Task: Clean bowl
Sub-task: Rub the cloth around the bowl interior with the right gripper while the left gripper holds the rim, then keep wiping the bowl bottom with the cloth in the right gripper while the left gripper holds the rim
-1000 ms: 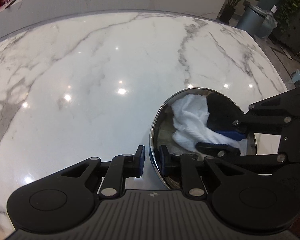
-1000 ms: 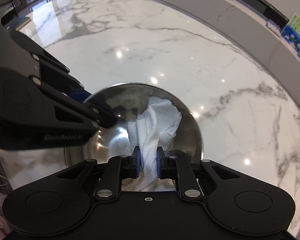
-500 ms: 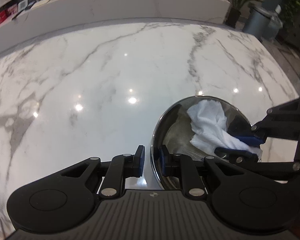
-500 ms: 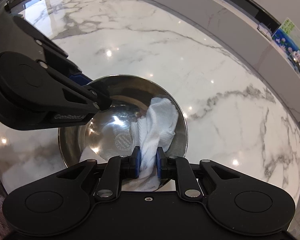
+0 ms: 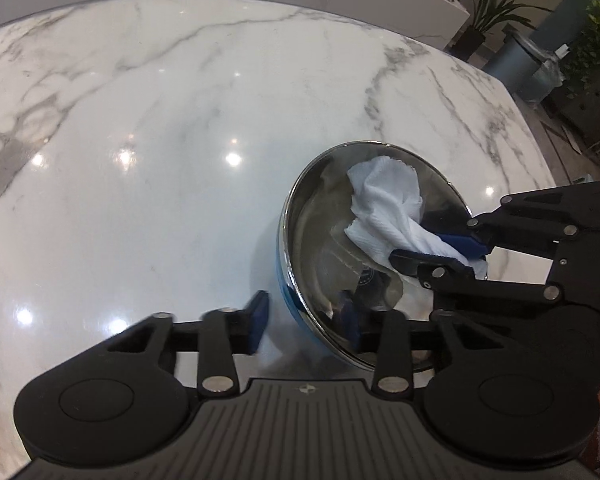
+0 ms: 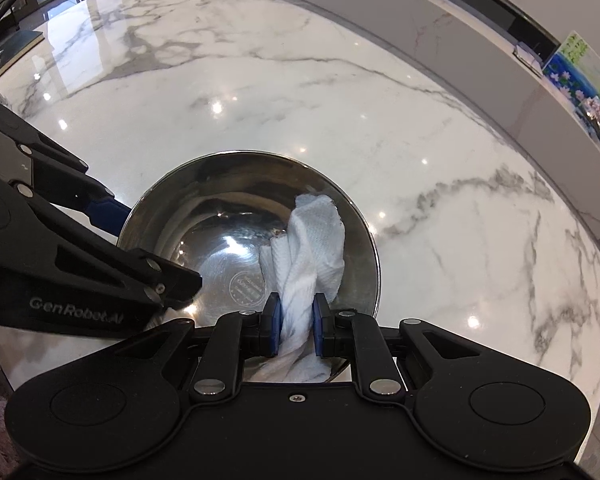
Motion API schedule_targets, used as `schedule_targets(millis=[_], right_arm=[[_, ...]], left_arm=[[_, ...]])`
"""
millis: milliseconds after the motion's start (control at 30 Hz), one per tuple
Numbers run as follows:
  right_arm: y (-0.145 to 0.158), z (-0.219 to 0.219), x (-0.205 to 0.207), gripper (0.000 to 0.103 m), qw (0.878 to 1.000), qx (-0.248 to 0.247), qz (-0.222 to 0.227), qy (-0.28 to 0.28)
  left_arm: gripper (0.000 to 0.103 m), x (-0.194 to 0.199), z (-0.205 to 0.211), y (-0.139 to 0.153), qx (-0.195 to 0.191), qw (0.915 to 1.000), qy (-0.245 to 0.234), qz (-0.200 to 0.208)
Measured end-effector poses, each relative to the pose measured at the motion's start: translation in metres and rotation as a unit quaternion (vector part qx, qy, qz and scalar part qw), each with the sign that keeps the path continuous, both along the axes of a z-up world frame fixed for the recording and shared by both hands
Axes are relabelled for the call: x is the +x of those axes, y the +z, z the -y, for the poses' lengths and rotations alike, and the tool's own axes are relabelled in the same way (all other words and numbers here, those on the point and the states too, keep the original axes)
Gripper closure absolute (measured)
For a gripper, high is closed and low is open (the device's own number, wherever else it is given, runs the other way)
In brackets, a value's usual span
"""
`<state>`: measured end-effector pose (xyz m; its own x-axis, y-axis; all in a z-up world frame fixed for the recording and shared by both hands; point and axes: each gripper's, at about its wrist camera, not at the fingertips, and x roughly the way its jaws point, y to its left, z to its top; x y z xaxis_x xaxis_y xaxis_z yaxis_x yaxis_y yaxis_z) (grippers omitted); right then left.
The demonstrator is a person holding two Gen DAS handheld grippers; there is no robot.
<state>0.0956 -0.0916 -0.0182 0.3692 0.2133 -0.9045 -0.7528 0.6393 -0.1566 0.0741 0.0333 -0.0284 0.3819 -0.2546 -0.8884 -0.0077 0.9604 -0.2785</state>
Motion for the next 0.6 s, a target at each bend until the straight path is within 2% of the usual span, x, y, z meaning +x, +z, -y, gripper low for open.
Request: schedule_targets(millis=[167,367,500,600], right_arm=[[-0.001,-0.001,-0.005,0.089,1.000,0.006,-0.020,0.012],[-0.001,0.001,-0.005,0.089,0.993,0.072,-0.091,0.015],[0.000,-0.003,-0.009,0.089,0.994,0.057,-0.087,0.031],[0.001,-0.005,-0.011,0.089,0.996,0.033,-0.077,0.041]], left_arm=[[0.085,0.002,0.002,0.001,0.013,0.9998,-0.008,0.010],[0.085,0.006,0.008,0.002,0.043,0.9989,-0.014,0.014],[0.088,0.005,0.017,0.004,0.084,0.9956,-0.033,0.027],[0.088,0.005,0.018,0.006,0.096,0.9940,-0.042,0.031]])
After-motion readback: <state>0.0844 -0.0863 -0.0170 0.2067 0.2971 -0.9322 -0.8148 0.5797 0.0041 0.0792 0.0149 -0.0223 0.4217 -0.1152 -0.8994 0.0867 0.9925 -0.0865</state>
